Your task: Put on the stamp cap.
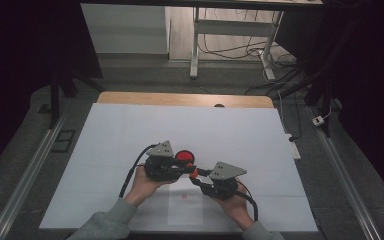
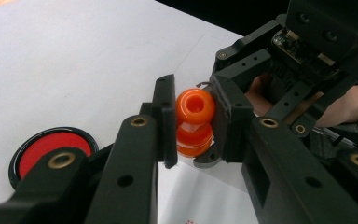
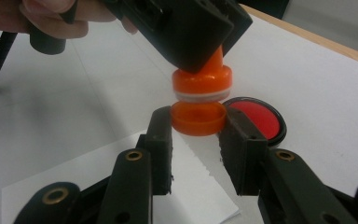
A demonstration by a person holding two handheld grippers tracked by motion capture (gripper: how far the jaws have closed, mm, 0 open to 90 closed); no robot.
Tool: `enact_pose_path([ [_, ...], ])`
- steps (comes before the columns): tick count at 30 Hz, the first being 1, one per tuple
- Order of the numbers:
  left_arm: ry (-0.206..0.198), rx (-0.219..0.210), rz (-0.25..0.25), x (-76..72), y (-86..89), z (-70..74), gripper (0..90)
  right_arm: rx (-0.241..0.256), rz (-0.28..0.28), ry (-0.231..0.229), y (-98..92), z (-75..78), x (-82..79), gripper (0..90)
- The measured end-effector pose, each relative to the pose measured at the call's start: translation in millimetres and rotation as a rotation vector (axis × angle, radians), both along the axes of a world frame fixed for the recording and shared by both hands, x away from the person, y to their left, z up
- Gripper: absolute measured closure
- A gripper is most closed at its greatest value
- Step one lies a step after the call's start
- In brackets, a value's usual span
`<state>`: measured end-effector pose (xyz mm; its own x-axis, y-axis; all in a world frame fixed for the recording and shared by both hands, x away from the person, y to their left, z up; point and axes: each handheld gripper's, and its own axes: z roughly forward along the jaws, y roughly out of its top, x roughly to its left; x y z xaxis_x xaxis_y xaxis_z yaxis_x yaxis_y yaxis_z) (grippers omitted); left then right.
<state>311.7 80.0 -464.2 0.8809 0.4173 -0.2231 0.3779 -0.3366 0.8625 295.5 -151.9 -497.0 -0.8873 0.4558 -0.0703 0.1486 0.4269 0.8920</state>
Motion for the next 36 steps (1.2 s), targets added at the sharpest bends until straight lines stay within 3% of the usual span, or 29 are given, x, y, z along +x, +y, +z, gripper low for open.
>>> enact_pose_path([
  [36,0.009,0.004,-0.004,0.7,-3.6,-5.5,72.0,0.008,-0.013,-0.009,-0.7,0.9,-0.2,64.3],
])
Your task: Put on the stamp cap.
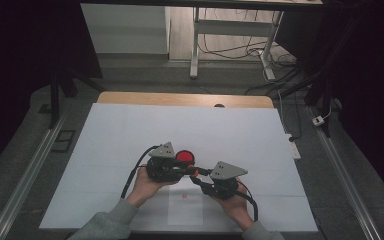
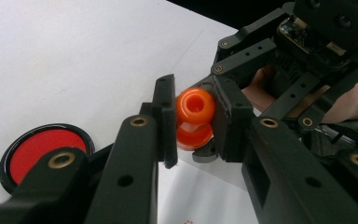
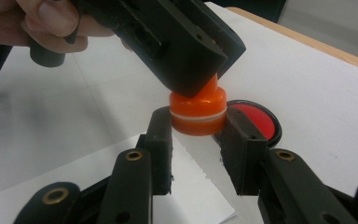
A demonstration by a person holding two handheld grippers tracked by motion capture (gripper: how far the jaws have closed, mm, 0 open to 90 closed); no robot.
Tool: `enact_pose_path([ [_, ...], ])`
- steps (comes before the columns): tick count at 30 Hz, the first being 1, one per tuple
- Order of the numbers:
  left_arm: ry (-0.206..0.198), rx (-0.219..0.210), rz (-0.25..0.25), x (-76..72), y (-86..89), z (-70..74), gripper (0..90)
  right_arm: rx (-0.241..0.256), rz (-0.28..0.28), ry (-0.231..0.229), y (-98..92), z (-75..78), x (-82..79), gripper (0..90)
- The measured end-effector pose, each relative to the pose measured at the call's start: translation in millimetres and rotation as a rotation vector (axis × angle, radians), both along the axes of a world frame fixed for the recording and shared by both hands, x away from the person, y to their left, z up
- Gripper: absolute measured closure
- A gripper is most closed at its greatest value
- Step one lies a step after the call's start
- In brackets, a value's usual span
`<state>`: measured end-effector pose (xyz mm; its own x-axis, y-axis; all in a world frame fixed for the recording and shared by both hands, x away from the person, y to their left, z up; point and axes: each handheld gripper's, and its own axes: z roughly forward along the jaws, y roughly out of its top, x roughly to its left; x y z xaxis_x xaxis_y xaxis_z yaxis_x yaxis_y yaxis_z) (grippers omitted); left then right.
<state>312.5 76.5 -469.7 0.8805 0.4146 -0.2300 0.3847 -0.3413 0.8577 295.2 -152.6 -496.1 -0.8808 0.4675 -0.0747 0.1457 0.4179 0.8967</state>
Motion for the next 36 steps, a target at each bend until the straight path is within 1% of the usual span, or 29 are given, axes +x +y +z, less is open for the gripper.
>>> enact_pose_path([
  [8,0.001,-0.007,0.002,0.1,0.4,-1.2,72.0,0.001,0.000,-0.006,0.1,0.0,-0.3,64.4],
  [11,0.002,-0.011,0.000,0.2,0.9,-1.1,72.0,-0.006,-0.011,-0.014,0.3,0.4,-1.4,64.4],
  [13,0.003,-0.012,-0.002,0.3,1.1,-1.1,72.0,-0.003,-0.006,-0.014,0.3,0.6,-1.5,64.5],
  [18,0.005,-0.010,-0.004,0.3,0.9,-1.7,72.1,-0.017,-0.013,-0.028,1.3,1.1,-3.0,64.6],
  [22,0.005,-0.013,-0.002,-0.1,0.7,-1.8,72.2,-0.014,-0.008,-0.024,1.6,1.1,-3.0,64.7],
  [26,0.005,-0.013,0.000,0.0,0.2,-2.7,72.3,-0.027,-0.018,-0.031,1.6,1.8,-3.7,64.7],
  [28,0.002,-0.009,0.000,-0.6,-0.2,-2.8,72.3,-0.028,-0.016,-0.029,1.6,1.5,-3.6,64.7],
  [31,0.000,-0.017,0.006,-1.5,-0.3,-2.9,72.3,-0.031,-0.021,-0.033,1.7,1.8,-4.2,64.7],
  [36,-0.005,-0.014,0.008,-1.7,-0.3,-3.9,72.3,-0.031,-0.023,-0.036,1.8,1.8,-4.5,64.7],
])
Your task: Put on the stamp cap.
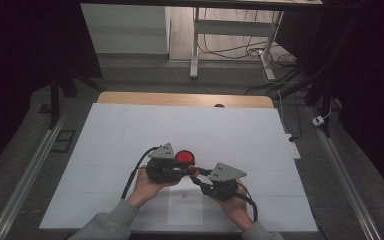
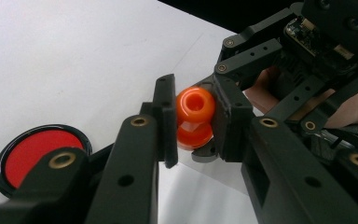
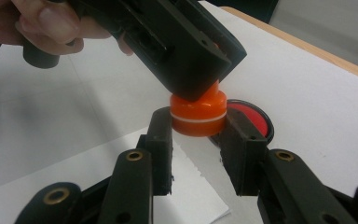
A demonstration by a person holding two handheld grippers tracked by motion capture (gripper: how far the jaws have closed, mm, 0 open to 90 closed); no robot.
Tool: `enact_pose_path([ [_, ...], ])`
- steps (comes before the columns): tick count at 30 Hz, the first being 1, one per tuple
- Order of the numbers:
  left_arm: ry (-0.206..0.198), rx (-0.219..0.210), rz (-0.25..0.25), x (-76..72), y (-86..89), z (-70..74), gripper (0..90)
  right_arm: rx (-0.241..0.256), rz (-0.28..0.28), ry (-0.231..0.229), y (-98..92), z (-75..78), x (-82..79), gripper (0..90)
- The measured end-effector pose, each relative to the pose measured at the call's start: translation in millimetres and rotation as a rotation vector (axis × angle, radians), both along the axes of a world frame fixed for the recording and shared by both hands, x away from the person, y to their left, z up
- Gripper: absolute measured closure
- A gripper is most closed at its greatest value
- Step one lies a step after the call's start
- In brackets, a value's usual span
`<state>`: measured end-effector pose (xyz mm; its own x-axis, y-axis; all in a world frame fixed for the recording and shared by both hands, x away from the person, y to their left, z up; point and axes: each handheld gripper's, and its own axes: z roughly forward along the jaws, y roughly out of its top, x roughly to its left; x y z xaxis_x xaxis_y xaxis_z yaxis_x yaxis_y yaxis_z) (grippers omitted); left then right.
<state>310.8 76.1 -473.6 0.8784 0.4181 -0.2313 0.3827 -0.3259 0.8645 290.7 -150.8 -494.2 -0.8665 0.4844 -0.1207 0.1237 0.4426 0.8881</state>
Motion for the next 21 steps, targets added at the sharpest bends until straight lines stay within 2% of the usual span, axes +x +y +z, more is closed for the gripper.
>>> enact_pose_path([
  [21,0.000,-0.010,0.011,-1.3,-1.7,-3.4,72.4,-0.003,-0.001,0.003,-0.5,-0.8,0.1,64.6],
])
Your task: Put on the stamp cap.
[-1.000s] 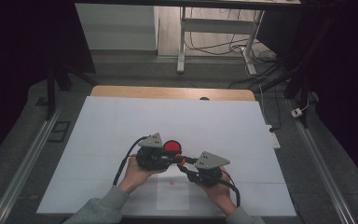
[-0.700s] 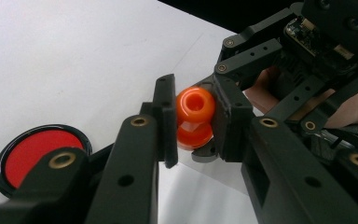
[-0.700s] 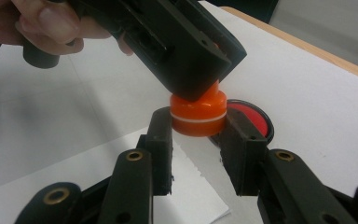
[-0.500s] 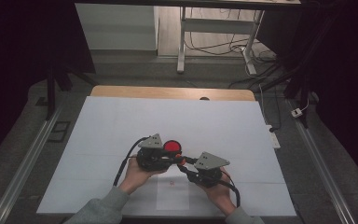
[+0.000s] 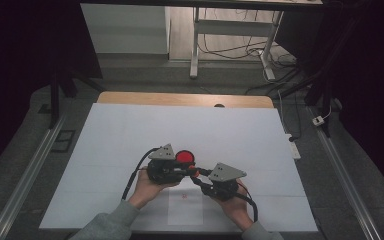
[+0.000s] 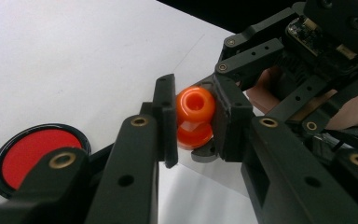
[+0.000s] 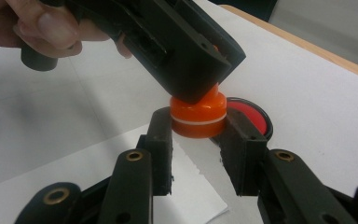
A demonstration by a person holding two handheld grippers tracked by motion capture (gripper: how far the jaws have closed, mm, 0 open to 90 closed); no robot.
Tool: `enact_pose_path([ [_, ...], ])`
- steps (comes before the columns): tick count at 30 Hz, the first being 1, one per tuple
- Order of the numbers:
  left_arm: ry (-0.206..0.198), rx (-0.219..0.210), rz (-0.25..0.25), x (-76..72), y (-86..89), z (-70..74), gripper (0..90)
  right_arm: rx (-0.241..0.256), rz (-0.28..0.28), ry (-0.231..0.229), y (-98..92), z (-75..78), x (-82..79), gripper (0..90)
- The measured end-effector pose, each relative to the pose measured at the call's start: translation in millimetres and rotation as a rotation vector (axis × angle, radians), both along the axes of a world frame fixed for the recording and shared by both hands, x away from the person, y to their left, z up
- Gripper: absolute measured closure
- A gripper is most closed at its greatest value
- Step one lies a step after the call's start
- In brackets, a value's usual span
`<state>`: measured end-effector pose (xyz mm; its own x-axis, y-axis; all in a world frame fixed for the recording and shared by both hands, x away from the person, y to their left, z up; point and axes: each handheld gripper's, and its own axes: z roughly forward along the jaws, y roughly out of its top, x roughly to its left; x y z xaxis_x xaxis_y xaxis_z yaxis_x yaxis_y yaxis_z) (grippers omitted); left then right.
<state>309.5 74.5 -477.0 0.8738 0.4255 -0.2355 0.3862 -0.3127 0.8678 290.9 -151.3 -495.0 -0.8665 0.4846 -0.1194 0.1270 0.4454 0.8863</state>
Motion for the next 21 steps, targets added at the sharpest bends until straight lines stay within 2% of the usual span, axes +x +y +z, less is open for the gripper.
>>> enact_pose_path([
  [6,-0.006,0.021,0.001,-0.6,-1.3,-0.2,72.3,-0.007,0.006,0.015,-0.5,-1.8,1.8,64.5],
  [17,-0.021,0.009,0.001,-1.4,-0.6,1.6,72.2,0.023,0.015,0.021,-1.7,-1.3,2.7,64.0],
  [21,-0.022,0.002,0.002,-1.5,-0.4,1.9,72.2,0.019,0.014,0.016,-2.4,-0.6,2.7,63.5],
])
